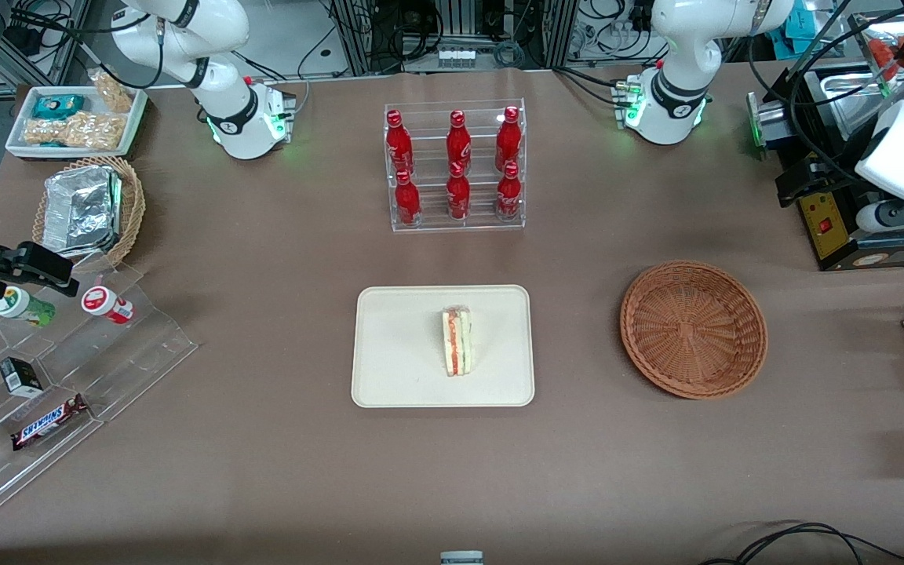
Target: Place sandwich from basket to tray
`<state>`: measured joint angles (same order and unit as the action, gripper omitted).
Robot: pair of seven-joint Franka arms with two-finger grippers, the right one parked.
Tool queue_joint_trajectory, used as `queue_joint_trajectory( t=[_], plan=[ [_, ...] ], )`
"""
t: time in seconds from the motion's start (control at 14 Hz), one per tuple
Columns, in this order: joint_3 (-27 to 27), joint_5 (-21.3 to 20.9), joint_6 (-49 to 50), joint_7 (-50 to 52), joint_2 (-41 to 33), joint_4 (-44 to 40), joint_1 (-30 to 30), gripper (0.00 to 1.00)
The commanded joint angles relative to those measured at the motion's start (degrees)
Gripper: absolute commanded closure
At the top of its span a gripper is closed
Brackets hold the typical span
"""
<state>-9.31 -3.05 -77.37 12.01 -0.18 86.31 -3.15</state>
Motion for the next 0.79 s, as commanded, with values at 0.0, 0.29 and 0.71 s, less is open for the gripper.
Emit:
queue_joint_trajectory(
  t=[0.0,0.29,0.71],
  plan=[
    [-2.81,2.42,-2.06,-0.49,-4.03,3.94,-4.40,0.00],
    [-2.82,2.26,-3.75,-0.40,-5.62,6.86,-3.88,0.00],
    [-2.82,2.52,-6.56,-0.05,-6.33,7.12,-3.09,0.00]
  ],
)
